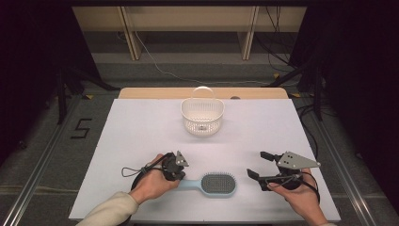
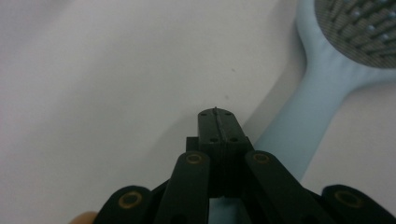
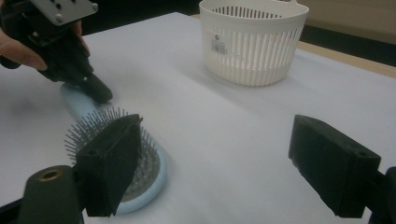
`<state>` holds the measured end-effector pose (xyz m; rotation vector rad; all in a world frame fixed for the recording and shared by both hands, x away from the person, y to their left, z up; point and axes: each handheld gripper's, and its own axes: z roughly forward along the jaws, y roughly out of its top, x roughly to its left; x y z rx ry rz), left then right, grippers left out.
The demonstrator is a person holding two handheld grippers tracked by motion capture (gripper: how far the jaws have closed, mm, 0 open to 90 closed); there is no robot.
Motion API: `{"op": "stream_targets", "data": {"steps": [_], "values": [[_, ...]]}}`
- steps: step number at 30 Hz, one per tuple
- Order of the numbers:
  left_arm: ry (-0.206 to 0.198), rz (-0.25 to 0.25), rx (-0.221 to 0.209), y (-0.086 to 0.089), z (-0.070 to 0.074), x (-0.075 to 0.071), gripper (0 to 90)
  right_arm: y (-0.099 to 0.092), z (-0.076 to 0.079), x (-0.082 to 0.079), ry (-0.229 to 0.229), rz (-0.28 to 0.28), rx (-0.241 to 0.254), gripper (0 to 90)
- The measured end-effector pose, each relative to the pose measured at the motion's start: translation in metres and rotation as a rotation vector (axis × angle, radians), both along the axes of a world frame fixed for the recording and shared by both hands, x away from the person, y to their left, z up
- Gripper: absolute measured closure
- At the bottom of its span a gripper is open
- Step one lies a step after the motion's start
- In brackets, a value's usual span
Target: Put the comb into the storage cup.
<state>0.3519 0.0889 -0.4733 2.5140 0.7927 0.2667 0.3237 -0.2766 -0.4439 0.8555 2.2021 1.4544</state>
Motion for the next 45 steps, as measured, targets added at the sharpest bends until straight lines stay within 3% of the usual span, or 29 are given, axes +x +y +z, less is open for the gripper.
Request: {"op": "stream_targets", "data": {"steps": [6,13,33,45], "values": [[0.012,-0.016,0.01,0.005,0.001,-0.011,89.5,0.0,0.0,0.0,0.002,-0.001,0.0,18.0],[-0.002,-0.054,0.045,0.006,0.002,-0.027,89.5,-0.002,0.0,0.0,0.001,-0.002,0.006,18.0],[0.012,-0.087,0.064,0.006,0.003,-0.041,88.6,-0.003,0.0,0.0,0.005,-0.006,0.008,18.0],[0.033,-0.085,0.054,0.008,0.004,-0.038,82.0,-0.003,-0.001,0.001,0.008,-0.006,0.012,18.0]]}}
